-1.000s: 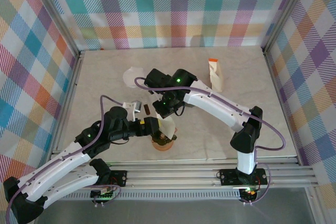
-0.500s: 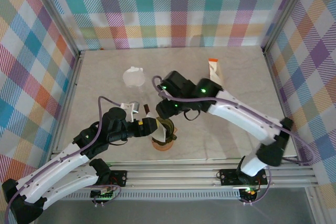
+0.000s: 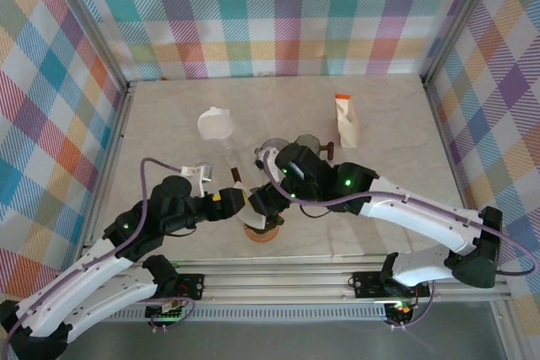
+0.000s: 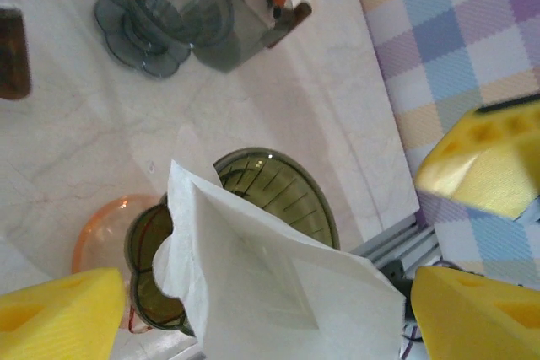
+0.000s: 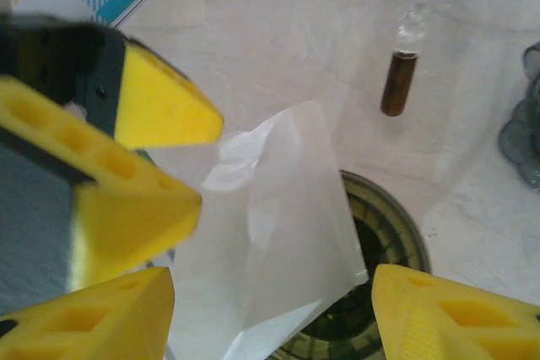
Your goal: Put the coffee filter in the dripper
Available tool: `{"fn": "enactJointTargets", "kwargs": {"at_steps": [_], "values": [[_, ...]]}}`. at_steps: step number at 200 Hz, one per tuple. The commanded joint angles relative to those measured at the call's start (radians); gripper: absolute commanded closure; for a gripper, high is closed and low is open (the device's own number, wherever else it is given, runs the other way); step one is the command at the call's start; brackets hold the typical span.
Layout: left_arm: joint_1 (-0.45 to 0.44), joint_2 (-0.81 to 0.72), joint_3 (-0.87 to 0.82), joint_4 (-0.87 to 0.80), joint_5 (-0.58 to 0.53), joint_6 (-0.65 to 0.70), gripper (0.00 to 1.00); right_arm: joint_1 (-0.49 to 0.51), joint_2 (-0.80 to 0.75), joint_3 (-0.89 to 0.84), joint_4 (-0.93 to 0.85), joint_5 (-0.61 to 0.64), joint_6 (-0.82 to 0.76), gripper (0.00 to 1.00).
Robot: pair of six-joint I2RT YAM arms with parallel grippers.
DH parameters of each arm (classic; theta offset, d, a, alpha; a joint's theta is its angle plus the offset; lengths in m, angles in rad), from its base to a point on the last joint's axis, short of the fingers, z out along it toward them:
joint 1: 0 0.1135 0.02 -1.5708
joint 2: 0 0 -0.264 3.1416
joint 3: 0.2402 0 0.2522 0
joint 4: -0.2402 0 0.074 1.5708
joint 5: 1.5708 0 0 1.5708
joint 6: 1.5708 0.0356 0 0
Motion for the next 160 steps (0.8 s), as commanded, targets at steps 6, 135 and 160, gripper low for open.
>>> {"fn": "enactJointTargets", "kwargs": {"at_steps": [6,135,160], "values": [[-0.004,-0.055,0.059,-0.093,-0.090,0.006,0.09,0.033,0.016,0.009,0.034,0.022,-0.040,0.37],[-0.003,-0.035,0.060,-0.158,-0.096,0.015,0.09,0.074,0.132,0.088,-0.093,0.261,-0.025,0.86],[-0.003,-0.016,0.048,-0.141,-0.075,0.015,0.09,0.075,0.154,0.113,-0.149,0.340,0.001,0.95]]}}
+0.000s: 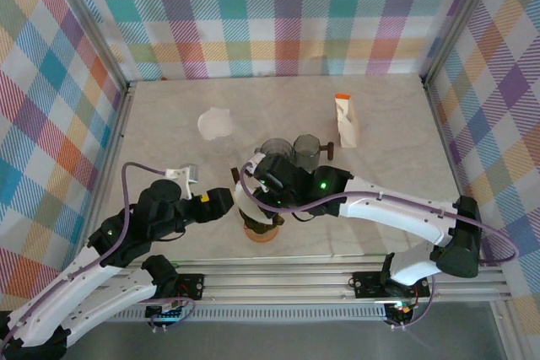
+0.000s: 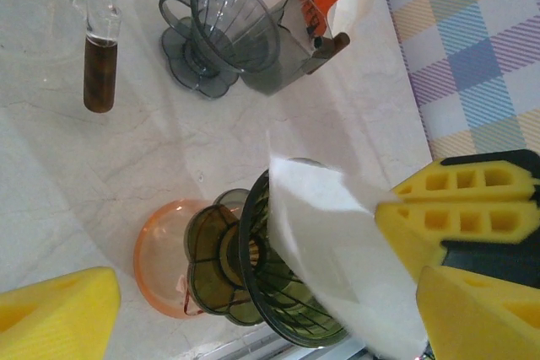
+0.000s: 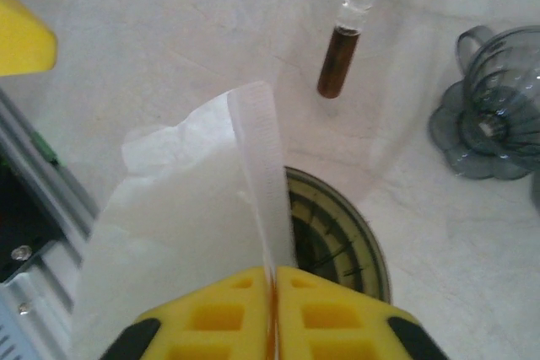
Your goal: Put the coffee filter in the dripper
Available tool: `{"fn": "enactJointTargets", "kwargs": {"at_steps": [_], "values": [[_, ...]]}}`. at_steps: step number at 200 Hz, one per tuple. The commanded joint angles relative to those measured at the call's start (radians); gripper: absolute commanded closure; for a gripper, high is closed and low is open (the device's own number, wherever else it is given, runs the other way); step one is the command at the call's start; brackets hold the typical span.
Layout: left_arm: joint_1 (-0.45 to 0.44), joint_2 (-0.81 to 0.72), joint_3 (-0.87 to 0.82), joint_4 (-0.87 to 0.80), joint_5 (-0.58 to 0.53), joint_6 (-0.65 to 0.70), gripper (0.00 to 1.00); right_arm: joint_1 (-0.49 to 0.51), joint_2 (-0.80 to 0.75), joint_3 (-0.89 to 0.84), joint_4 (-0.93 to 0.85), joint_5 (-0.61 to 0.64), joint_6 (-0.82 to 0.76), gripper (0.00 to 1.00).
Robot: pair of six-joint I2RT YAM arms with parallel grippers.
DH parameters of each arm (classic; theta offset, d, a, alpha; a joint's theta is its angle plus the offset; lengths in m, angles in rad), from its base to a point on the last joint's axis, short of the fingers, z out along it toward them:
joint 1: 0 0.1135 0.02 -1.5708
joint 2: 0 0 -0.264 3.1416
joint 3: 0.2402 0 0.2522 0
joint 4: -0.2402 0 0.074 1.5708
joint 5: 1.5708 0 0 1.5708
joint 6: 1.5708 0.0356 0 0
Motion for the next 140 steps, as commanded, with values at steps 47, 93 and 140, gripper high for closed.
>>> {"fn": "enactJointTargets", "kwargs": {"at_steps": [47,93,140], "values": [[-0.005,0.067,-0.021,0.041,0.049,0.011,0.08,0.007,0.095,0.086,-0.137,0.159,0.045,0.98],[-0.005,0.107,-0.054,0.073,0.068,0.005,0.09,0.009,0.131,0.077,-0.133,0.158,0.058,0.99],[-0.005,0.138,-0.067,0.091,0.093,0.011,0.13,0.021,0.135,0.071,-0.132,0.172,0.058,0.94]]}}
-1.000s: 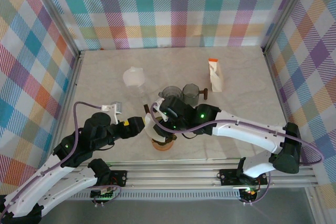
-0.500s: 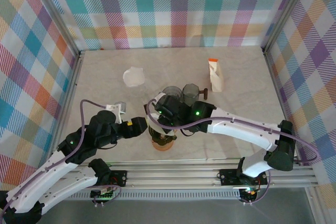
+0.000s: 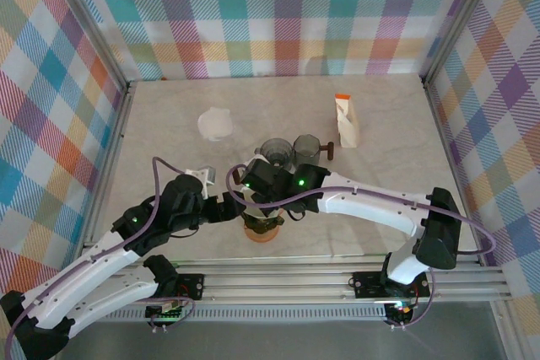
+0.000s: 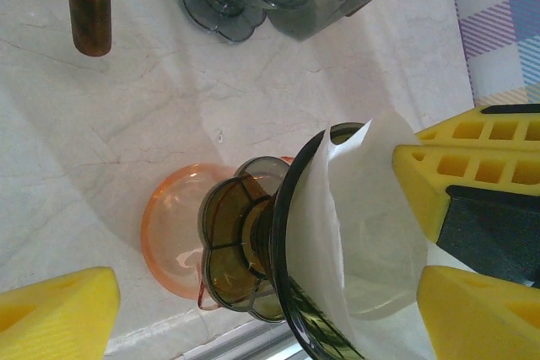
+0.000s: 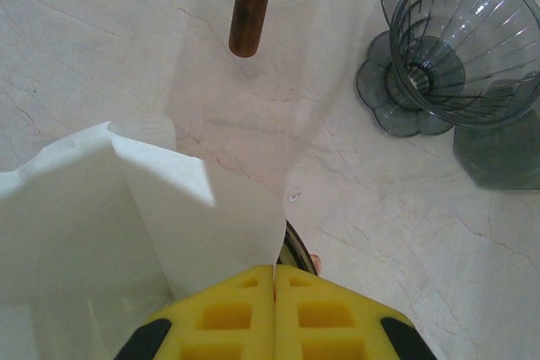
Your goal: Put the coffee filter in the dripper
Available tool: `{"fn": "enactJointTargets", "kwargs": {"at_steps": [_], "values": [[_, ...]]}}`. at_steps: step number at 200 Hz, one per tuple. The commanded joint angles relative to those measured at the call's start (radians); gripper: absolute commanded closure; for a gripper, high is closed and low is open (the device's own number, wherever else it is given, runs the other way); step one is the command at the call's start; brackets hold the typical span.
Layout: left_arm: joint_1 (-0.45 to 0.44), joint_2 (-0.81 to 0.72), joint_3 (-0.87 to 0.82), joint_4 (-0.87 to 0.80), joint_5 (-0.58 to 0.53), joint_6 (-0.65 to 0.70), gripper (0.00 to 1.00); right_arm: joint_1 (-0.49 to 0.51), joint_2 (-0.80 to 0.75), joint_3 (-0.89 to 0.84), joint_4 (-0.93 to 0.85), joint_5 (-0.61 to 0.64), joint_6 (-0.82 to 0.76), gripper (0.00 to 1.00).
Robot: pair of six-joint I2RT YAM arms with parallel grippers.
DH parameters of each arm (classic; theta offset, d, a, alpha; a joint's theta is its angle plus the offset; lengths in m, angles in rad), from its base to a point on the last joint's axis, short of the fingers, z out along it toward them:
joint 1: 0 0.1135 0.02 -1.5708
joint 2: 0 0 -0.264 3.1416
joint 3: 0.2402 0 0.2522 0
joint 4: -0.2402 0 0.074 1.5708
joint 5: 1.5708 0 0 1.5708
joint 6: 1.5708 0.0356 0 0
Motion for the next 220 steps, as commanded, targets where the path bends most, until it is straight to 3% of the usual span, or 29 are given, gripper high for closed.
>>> {"fn": "enactJointTargets", "kwargs": {"at_steps": [1,64,110,126,189,220], "values": [[-0.005,0.009,-0.011,0.030,0.027,0.011,0.13,0.015,0.002,0.011,-0.017,0.023,0.017,0.94],[-0.006,0.026,-0.018,-0.012,0.059,0.033,0.34,0.015,-0.005,-0.009,-0.003,0.037,0.043,0.84],[-0.008,0.060,-0.019,-0.024,0.079,0.045,0.39,0.014,-0.060,-0.019,0.010,0.037,0.053,0.61],[-0.010,0.061,-0.018,-0.030,0.077,0.048,0.39,0.007,-0.089,-0.024,0.007,0.022,0.055,0.58],[-0.011,0.077,-0.012,-0.026,0.077,0.051,0.39,-0.018,-0.128,-0.086,0.027,-0.054,0.065,0.73],[-0.013,0.083,-0.013,-0.023,0.078,0.052,0.39,-0.018,-0.116,-0.099,0.033,-0.046,0.069,0.88]]}}
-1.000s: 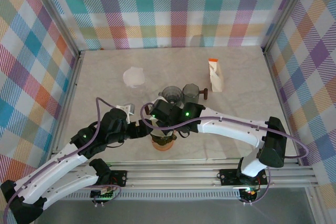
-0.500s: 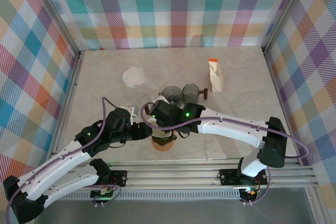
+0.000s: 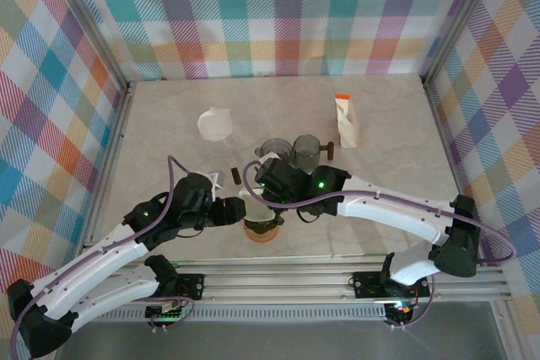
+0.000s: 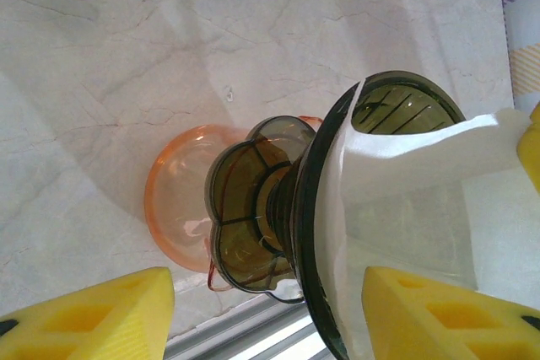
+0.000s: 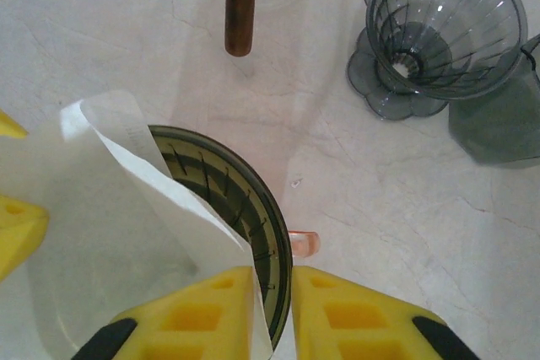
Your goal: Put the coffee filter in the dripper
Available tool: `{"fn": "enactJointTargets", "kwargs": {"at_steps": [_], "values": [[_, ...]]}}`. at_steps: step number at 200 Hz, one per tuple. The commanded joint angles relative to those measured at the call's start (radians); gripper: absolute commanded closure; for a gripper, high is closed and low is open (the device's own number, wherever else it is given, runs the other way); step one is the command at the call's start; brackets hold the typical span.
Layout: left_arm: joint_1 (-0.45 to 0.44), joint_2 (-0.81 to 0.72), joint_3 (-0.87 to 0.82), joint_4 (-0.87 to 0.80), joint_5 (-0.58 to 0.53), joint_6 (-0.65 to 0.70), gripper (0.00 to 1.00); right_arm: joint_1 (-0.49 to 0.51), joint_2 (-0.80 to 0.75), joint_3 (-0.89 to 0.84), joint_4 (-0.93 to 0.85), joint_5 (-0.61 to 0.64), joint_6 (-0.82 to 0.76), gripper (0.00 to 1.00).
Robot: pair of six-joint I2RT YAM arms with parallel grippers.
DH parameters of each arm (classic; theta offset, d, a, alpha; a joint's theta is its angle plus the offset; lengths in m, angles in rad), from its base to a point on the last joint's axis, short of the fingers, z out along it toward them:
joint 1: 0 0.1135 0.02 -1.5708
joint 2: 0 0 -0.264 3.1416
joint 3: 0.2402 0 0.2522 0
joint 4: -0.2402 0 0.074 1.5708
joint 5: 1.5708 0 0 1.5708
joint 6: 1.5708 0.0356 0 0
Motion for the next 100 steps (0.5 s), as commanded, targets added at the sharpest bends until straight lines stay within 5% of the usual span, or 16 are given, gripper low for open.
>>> {"fn": "enactJointTargets", "kwargs": {"at_steps": [1,100], "values": [[-0.012,0.004,-0.002,-0.015,0.010,0.021,0.39,-0.002,0.011,-0.017,0.020,-0.010,0.008,0.89],[-0.013,-0.024,0.011,-0.012,-0.019,-0.003,0.32,-0.001,0.033,-0.040,0.011,-0.004,0.011,0.93]]}}
